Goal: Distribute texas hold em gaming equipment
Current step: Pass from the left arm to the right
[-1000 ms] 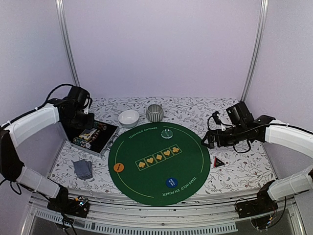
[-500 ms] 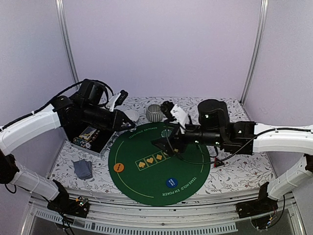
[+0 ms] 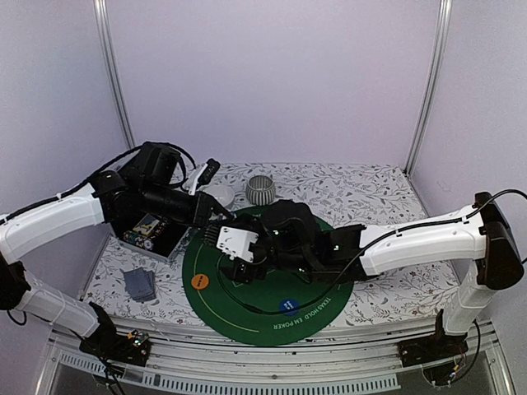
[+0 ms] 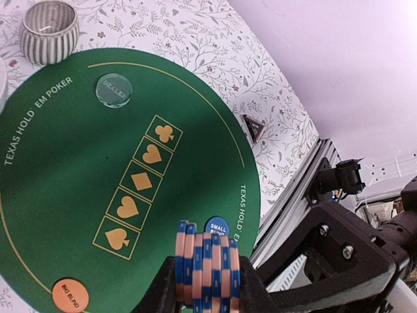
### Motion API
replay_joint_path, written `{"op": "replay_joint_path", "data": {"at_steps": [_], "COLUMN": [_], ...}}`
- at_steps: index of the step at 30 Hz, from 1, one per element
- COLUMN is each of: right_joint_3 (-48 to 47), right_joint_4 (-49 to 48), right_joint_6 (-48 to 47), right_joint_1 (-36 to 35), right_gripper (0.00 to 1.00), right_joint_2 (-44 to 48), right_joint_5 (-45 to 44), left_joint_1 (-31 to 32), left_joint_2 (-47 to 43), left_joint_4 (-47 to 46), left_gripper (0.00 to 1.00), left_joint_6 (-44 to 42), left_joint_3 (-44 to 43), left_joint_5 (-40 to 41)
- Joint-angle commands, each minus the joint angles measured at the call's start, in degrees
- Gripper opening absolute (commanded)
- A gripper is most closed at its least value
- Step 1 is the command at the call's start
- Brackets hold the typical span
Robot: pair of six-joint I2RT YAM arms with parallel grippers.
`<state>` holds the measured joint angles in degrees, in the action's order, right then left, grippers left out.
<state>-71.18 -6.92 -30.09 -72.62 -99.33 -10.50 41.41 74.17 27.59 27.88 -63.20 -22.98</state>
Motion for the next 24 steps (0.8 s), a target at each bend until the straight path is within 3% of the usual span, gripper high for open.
{"op": "replay_joint_path", "data": {"at_steps": [1,4,8,19,24], "right_joint_3": [-4.2,-4.5,-2.2,-3.7,-5.3], "right_joint_4": [-5.3,-5.2,-6.1,-10.2,-10.1], "right_joint_6": [-0.4,2.5,9.6,8.6,6.6], "right_joint_1": [1.2,2.6,4.8,4.8,4.8], "right_gripper": [0.81,0.77,0.80,0.91,0.79], "right_joint_2": [-1.7,-1.3,1.0,-2.1,-4.1], "right_joint_5": [-6.2,-7.3,-4.4,-3.6,-2.0], "left_joint_1": [2.0,1.8,1.1,1.0,0.9], "left_joint_2": [-2.1,-2.6,-4.0,-4.5,-4.3], "left_joint_4": [-1.3,-0.9,-0.6,-2.0,-2.1], "left_gripper": [0.00,0.00,0.00,0.00,0.00], "left_joint_6": [-0.8,-1.2,-1.1,0.2,0.0], "left_joint_3": [1.2,1.7,2.4,3.0,2.9], "left_joint_5": [-5.9,-3.7,-1.7,-2.6,-2.7]}}
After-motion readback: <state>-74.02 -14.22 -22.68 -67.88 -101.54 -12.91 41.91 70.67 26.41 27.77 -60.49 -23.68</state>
